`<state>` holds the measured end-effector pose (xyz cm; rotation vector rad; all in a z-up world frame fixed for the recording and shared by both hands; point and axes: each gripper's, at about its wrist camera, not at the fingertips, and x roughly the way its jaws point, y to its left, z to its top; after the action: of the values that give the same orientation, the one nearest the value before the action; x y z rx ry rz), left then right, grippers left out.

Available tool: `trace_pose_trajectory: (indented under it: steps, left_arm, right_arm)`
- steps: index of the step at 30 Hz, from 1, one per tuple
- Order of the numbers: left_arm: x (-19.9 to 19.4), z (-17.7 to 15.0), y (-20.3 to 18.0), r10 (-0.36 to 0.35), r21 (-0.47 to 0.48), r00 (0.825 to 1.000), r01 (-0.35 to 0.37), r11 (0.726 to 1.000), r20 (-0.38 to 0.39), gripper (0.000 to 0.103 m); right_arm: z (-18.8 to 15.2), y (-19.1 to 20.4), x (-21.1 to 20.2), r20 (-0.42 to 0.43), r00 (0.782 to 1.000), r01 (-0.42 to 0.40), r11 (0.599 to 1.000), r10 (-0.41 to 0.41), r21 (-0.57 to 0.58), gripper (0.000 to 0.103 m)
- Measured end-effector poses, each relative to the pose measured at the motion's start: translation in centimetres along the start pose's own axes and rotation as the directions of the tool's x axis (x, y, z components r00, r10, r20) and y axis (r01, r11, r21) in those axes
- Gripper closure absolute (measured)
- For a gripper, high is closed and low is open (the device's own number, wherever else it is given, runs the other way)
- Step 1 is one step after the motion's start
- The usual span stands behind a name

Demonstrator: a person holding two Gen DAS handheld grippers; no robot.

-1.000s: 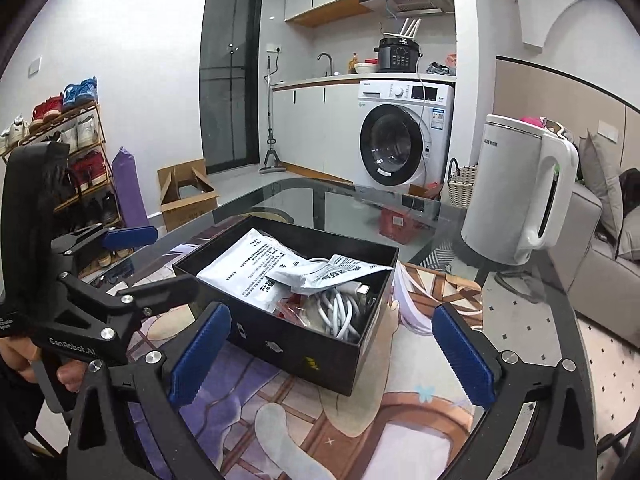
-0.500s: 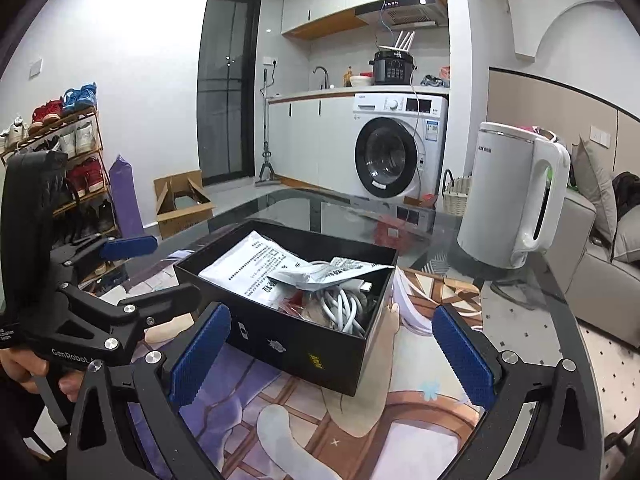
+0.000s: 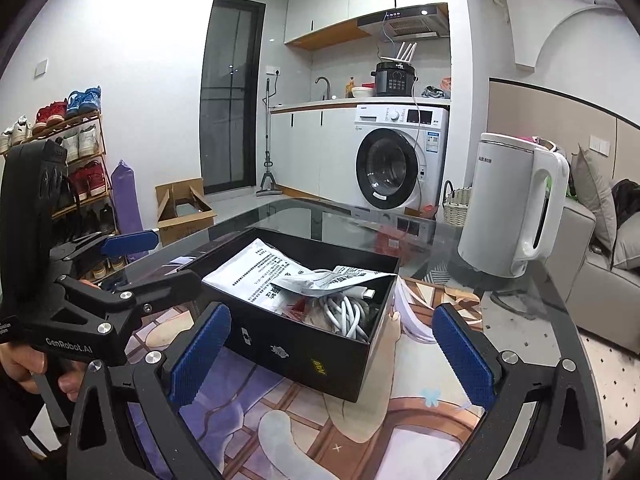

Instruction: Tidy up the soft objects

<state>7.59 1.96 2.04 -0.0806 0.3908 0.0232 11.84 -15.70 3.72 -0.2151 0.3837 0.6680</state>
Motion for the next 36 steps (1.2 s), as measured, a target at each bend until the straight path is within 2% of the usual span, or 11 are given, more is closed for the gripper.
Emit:
trace_pose_trajectory:
  steps: [20, 36]
  left_arm:
    - [-0.2, -0.14, -0.25, 0.002, 0.004, 1.0, -0.002, 1.0, 0.017, 0.0]
    - [-0.22, -0.2, -0.19, 0.002, 0.003, 1.0, -0.002, 1.0, 0.019, 0.0]
  right_arm:
    - [-0.09, 0.02, -0.9, 0.048, 0.999, 0.005, 1.0, -0.006, 0.005, 0.001]
    - [-0.18, -0.12, -0.7, 0.052, 0.999, 0.005, 1.0, -0.006, 0.011, 0.001]
